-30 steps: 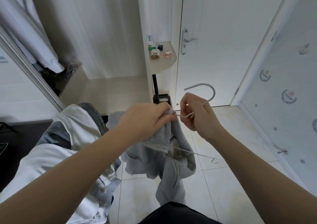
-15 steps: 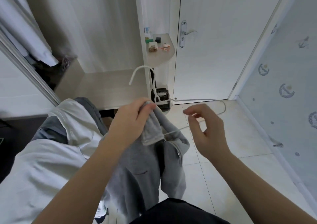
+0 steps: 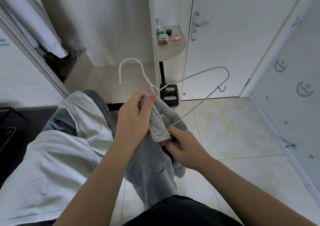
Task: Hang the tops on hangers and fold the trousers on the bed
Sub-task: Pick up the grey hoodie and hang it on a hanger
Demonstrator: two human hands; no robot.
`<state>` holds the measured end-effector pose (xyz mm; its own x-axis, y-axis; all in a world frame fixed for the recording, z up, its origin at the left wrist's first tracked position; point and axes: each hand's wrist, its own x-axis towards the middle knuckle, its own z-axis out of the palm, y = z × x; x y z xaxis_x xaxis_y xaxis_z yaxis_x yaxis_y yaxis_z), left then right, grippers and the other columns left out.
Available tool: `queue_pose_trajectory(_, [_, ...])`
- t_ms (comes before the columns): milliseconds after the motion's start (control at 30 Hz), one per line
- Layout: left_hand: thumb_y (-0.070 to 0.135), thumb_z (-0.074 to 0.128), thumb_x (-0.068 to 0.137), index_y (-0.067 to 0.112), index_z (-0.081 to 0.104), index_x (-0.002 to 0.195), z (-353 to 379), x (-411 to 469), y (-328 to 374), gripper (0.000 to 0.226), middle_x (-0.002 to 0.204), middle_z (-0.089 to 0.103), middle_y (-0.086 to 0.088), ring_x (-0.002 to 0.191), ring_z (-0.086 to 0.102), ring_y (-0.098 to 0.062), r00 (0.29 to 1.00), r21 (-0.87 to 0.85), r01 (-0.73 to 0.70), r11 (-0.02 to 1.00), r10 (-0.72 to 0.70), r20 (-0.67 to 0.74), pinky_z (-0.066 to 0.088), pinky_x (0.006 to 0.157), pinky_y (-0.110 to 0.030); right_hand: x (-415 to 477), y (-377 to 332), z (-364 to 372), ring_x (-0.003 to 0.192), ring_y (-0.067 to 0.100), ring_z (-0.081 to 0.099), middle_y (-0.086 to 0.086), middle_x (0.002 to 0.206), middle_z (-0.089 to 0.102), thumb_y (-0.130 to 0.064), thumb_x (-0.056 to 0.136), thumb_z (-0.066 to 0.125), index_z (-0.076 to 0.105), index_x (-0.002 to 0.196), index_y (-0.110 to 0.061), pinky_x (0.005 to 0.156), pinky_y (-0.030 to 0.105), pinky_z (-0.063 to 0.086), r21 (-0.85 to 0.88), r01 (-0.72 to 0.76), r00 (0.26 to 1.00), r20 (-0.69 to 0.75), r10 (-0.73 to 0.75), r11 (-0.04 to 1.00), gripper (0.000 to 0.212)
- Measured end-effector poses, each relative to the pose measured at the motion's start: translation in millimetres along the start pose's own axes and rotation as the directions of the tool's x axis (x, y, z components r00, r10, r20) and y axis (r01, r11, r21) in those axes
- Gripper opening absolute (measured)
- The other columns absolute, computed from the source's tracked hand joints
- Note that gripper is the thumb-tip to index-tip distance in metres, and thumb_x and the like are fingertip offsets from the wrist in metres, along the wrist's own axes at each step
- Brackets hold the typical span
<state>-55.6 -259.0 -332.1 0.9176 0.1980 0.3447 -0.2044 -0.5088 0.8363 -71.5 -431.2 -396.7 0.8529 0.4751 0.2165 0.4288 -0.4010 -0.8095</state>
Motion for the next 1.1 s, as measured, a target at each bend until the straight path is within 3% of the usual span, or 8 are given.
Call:
queue_pose_trajectory(133, [0.036,0.055,0.101,0.022,0.068,0.094,0,-4,-8,0.021,0.080,0.067,0.010,0.079,0.064,-0.006,0.999,0.000,-0.004,1.000,0.004,0.047,0.045,0.069,-0.012,9,26,-3,0.070,0.013,0.055,0.004,0.074,0.064,-0.025,0.091,0.067,0.061,0.082,-0.006,0.072,0.035,0.048,-0.165,-0.112,0.954,0.256,0.152,0.980,0.021])
queue_pose_trajectory(200, [0.036,0.055,0.102,0.022,0.068,0.094,-1,-5,-11,0.021,0.079,0.067,0.010,0.078,0.064,-0.006,0.998,0.006,-0.025,1.000,0.025,0.062,0.043,0.068,-0.010,14,41,-3,0.078,0.017,0.057,0.003,0.077,0.065,-0.034,0.088,0.069,0.061,0.082,-0.008,0.078,0.034,0.046,-0.273,-0.160,0.907,0.339,0.250,0.949,0.028])
queue_pose_trajectory(367, [0.049,0.049,0.096,0.028,0.068,0.093,-11,-3,-22,0.029,0.084,0.068,0.012,0.081,0.064,-0.007,0.992,0.045,-0.087,0.995,0.083,0.095,0.044,0.069,-0.010,16,79,-15,0.094,0.008,0.053,-0.020,0.064,0.058,-0.050,0.078,0.065,0.053,0.069,-0.029,0.111,0.040,0.023,-0.451,-0.197,0.828,0.399,0.395,0.870,0.024])
queue_pose_trajectory(467, [0.047,0.052,0.098,0.037,0.067,0.094,-19,-3,-32,0.019,0.087,0.069,0.018,0.085,0.064,-0.002,0.987,0.098,-0.102,0.990,0.088,0.137,0.044,0.072,-0.008,12,95,-27,0.112,0.010,0.050,-0.016,0.085,0.060,-0.050,0.080,0.056,0.057,0.079,-0.030,0.119,0.055,-0.002,-0.646,-0.060,0.821,0.402,0.406,0.761,0.020])
queue_pose_trajectory(633, [0.037,0.055,0.102,0.045,0.066,0.094,-37,-2,-54,0.016,0.091,0.068,0.027,0.087,0.063,0.007,0.974,0.225,-0.140,0.964,0.093,0.205,0.043,0.072,-0.005,4,104,-68,0.120,0.006,0.052,-0.016,0.098,0.062,-0.041,0.086,0.059,0.062,0.093,-0.028,0.119,0.046,0.002,-0.689,0.058,0.949,0.264,0.175,0.722,0.015])
queue_pose_trajectory(800, [0.037,0.053,0.101,0.032,0.070,0.097,-55,-1,-64,0.018,0.087,0.067,0.028,0.081,0.059,0.015,0.980,0.306,-0.158,0.939,0.111,0.166,0.039,0.070,-0.001,5,93,-94,0.110,0.014,0.061,-0.013,0.084,0.064,-0.020,0.081,0.072,0.064,0.082,-0.019,0.120,0.045,0.017,-0.671,0.215,0.966,0.254,-0.053,0.709,0.008])
queue_pose_trajectory(967, [0.046,0.045,0.098,0.018,0.071,0.100,-65,0,-73,0.039,0.075,0.071,0.001,0.071,0.061,-0.010,0.978,0.331,-0.196,0.923,0.162,0.128,0.043,0.067,-0.013,10,81,-117,0.103,0.015,0.066,-0.011,0.088,0.069,-0.020,0.081,0.079,0.071,0.088,-0.019,0.112,0.051,0.032,-0.650,0.359,0.933,0.279,-0.228,0.670,0.011])
queue_pose_trajectory(1100, [0.036,0.051,0.102,0.017,0.071,0.098,-64,-1,-82,0.028,0.072,0.071,-0.004,0.061,0.061,-0.016,0.962,0.364,-0.270,0.891,0.239,0.128,0.045,0.063,-0.020,19,76,-133,0.092,0.015,0.067,-0.010,0.083,0.066,-0.026,0.084,0.079,0.070,0.085,-0.019,0.113,0.052,0.031,-0.677,0.392,0.919,0.264,-0.291,0.622,0.011])
